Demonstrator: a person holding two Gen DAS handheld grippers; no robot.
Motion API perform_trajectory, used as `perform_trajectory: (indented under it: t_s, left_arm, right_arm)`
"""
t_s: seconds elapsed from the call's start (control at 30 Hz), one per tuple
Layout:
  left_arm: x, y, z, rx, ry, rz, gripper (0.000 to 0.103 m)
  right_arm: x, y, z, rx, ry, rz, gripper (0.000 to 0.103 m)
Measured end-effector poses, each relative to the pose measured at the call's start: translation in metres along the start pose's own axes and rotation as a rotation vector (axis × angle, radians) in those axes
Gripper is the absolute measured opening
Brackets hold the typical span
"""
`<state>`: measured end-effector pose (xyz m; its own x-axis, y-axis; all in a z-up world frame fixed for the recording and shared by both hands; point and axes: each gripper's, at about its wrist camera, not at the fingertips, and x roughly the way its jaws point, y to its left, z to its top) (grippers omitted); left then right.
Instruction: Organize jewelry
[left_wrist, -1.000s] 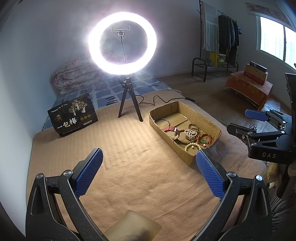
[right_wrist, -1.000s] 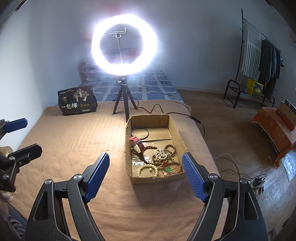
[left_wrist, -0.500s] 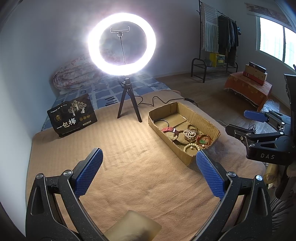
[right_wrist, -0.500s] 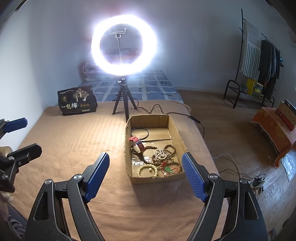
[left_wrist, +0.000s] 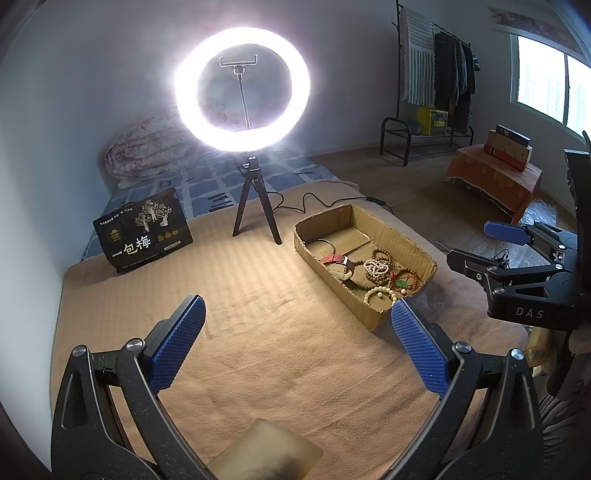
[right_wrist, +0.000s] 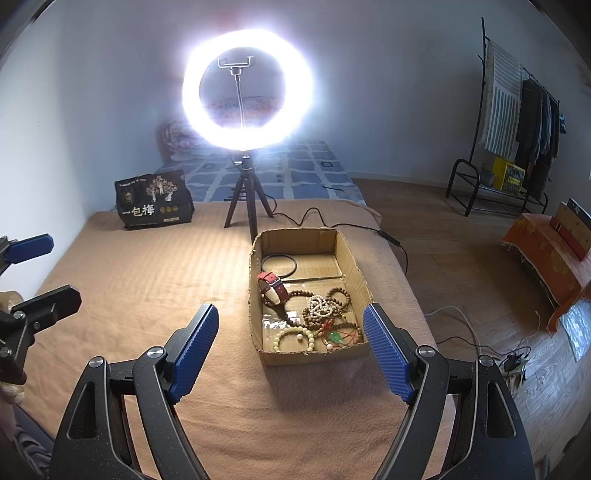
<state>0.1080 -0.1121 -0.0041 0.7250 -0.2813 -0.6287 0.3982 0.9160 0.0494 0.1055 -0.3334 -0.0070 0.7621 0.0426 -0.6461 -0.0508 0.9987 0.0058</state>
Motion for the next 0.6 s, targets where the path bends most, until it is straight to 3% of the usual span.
perform_trajectory:
  t_s: [0.6]
  left_arm:
    - [-0.002, -0.008, 0.001, -0.005, 0.003, -0.007, 0.102]
  right_arm:
    - [0.0, 0.0, 0.0, -0.005, 0.001, -0.002, 0.08]
